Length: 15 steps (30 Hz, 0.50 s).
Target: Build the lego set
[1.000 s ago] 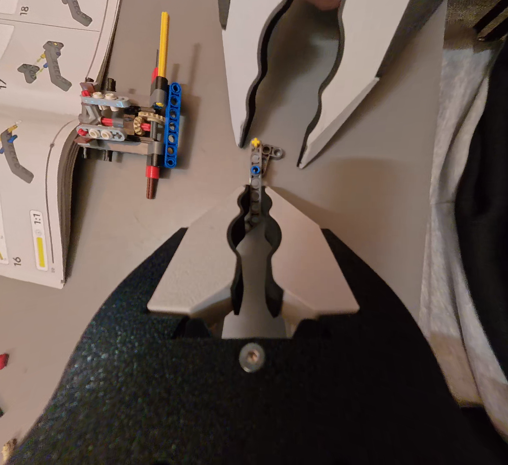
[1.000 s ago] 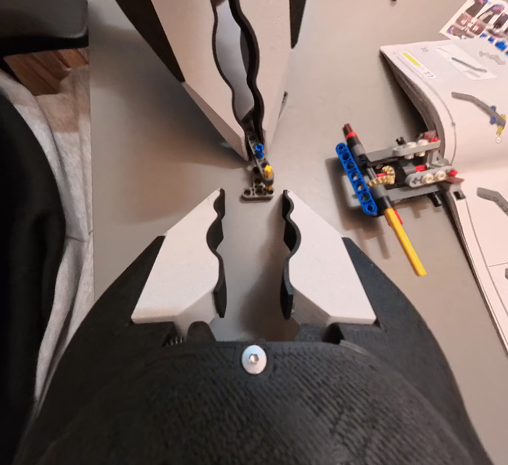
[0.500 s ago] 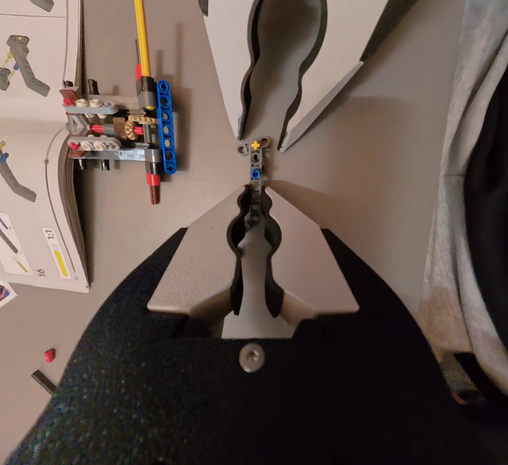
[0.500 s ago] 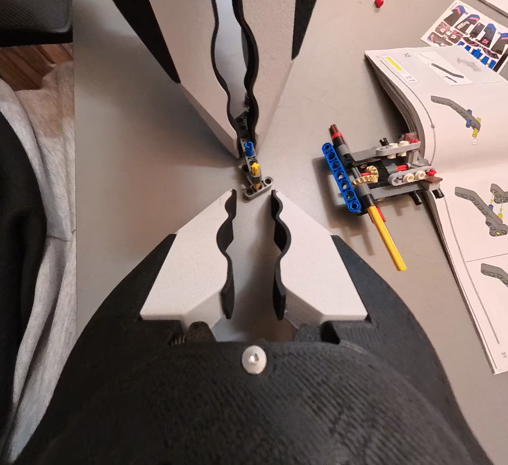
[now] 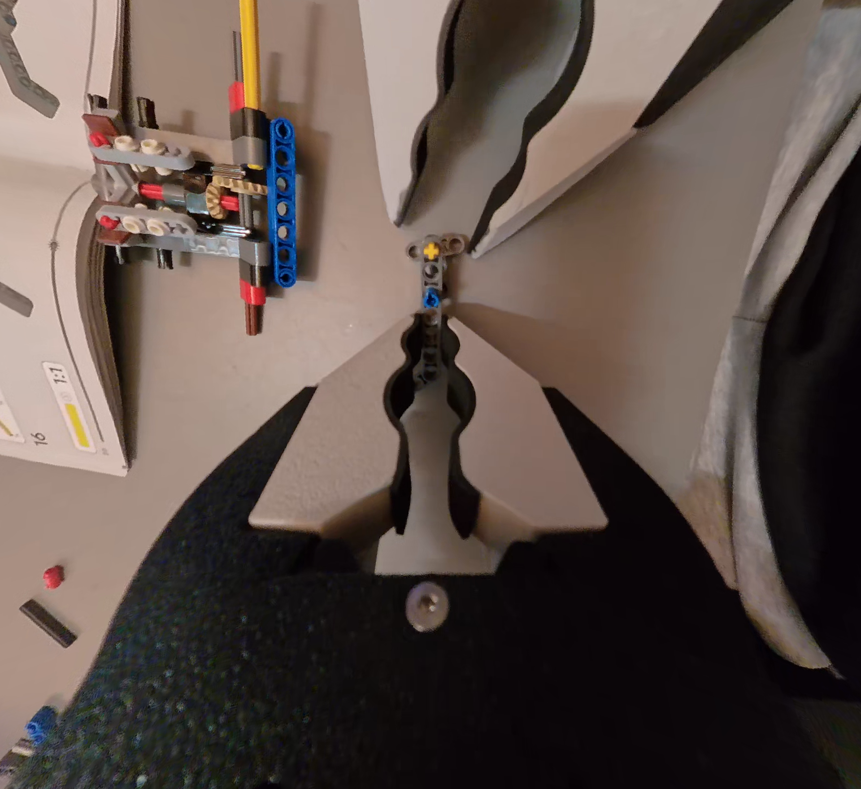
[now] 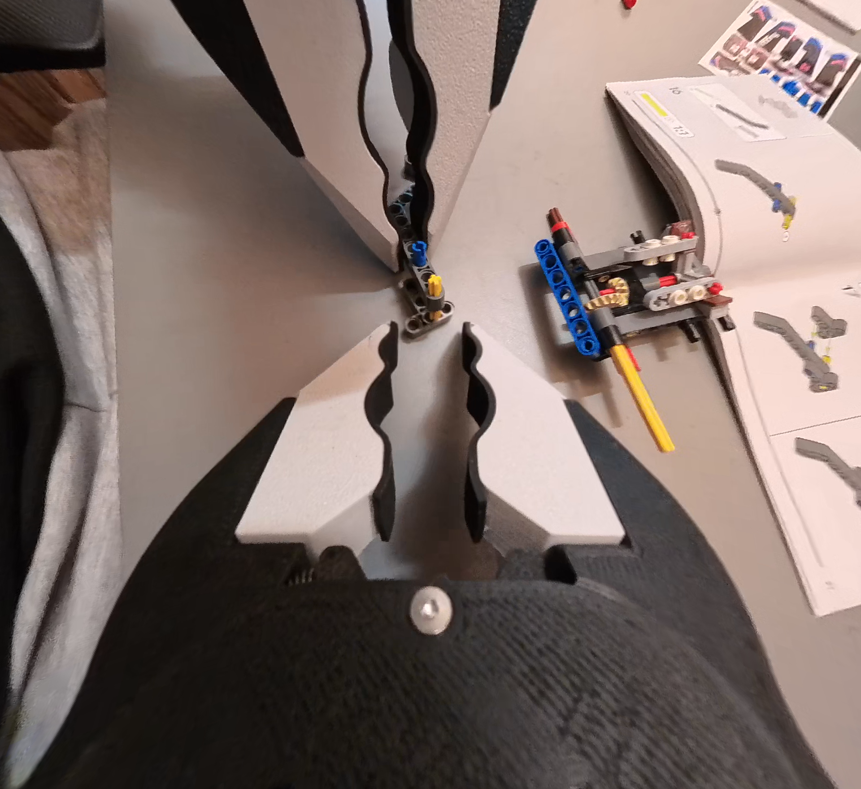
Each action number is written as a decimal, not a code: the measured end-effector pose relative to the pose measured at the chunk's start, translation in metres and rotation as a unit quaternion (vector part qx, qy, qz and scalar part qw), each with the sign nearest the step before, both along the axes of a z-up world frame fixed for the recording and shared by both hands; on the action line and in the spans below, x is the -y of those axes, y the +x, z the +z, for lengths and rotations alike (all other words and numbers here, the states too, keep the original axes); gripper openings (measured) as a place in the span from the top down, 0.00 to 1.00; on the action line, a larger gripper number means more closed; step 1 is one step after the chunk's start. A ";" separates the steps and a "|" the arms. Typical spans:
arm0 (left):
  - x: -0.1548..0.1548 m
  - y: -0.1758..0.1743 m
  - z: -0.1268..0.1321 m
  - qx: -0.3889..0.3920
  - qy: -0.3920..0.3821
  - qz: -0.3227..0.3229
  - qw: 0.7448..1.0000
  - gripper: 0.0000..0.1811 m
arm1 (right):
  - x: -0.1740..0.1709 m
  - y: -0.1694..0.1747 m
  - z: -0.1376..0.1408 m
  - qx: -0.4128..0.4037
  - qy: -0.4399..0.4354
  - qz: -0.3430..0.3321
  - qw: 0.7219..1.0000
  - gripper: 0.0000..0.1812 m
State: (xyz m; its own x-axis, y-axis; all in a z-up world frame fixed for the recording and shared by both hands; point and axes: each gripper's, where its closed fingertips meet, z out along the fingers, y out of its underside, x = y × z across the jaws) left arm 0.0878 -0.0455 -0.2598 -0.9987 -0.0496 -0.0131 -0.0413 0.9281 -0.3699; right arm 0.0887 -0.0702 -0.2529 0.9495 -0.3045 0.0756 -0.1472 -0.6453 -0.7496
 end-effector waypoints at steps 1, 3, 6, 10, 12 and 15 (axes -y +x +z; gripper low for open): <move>0.000 0.000 0.000 0.002 0.002 -0.001 1.000 0.98 | 0.001 0.002 0.003 0.015 0.001 0.002 1.000 0.86; 0.000 0.001 0.000 0.005 0.004 -0.002 1.000 0.98 | -0.001 0.005 0.013 0.034 0.019 0.009 0.999 0.87; 0.000 0.001 0.000 0.007 0.005 -0.003 1.000 0.98 | -0.008 0.001 0.019 0.027 0.041 0.048 0.998 0.87; 0.000 0.002 0.000 0.008 0.004 -0.005 1.000 0.98 | -0.012 0.004 0.017 0.029 0.032 0.074 0.996 0.95; 0.000 0.002 0.000 0.008 0.003 -0.003 1.000 0.98 | -0.013 0.003 0.017 0.022 0.031 0.084 0.996 0.96; 0.000 0.002 0.000 0.005 -0.004 -0.004 1.000 0.98 | -0.014 0.002 0.017 0.006 0.047 0.091 0.995 0.97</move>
